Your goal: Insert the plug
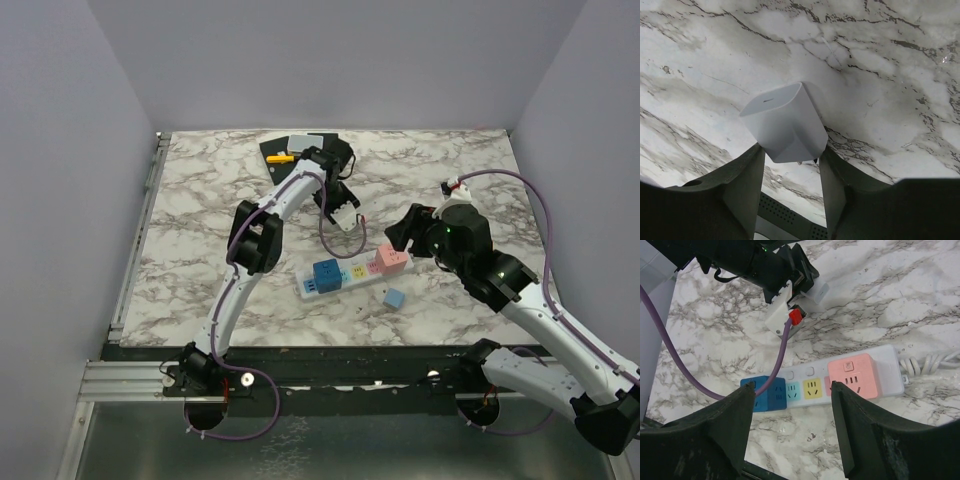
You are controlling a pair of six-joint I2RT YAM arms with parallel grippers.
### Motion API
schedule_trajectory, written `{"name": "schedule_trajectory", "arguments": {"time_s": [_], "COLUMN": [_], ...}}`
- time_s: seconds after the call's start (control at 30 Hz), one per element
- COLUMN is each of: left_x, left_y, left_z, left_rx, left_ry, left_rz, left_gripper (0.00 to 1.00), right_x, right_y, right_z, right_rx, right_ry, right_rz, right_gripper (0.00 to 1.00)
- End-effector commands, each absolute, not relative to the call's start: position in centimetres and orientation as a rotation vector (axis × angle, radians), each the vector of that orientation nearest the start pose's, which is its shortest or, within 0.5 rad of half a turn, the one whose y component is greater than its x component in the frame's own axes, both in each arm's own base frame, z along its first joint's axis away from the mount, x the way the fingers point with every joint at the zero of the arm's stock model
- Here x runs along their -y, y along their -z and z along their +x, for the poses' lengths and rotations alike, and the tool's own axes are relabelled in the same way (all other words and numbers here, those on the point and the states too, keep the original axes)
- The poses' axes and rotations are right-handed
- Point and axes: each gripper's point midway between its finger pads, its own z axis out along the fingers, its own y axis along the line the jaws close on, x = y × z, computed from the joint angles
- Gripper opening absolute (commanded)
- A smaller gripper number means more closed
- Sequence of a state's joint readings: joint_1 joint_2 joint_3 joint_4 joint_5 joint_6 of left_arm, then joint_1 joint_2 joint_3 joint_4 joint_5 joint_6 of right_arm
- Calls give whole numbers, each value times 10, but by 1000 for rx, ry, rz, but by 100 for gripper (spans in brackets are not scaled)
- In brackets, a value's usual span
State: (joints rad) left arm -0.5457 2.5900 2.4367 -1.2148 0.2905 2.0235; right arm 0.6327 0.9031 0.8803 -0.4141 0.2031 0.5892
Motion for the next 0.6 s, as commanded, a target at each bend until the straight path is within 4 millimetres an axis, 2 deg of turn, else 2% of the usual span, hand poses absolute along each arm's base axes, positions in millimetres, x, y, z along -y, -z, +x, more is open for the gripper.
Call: {"name": "schedule_trajectory", "arguments": {"time_s": [0.0,0.07,0.13,0.2,0.23,0.27,0.4,0.57], "left_x": [275,280,282,282,281,281,288,306], "left_y": [16,7,-1,-7,-8,-9,-6,-3], "left_z": [421,413,405,399,395,393,389,408], "left_rx": [1070,1176,1274,1353,1374,1392,1535,1831], "left_ry": [-463,-522,-582,-640,-669,-691,-782,-835], "left_rz": [-3114,-3100,-3070,-3035,-3017,-3003,-2921,-2799], "left_gripper": [50,54,64,78,90,98,99,99], "right_x": [-177,-178,-178,-180,-180,-180,-180,-178], "right_y": [-242,-240,-239,-238,-238,-239,-238,-236], "right_z": [259,259,259,259,259,260,261,260], "right_rx": [-2053,-2054,-2058,-2062,-2063,-2063,-2063,-2069], "right_ry": [-598,-604,-608,-609,-609,-608,-602,-591], "right_rz": [100,102,102,101,99,100,101,102], "right_gripper": [67,67,67,67,67,68,68,68]}}
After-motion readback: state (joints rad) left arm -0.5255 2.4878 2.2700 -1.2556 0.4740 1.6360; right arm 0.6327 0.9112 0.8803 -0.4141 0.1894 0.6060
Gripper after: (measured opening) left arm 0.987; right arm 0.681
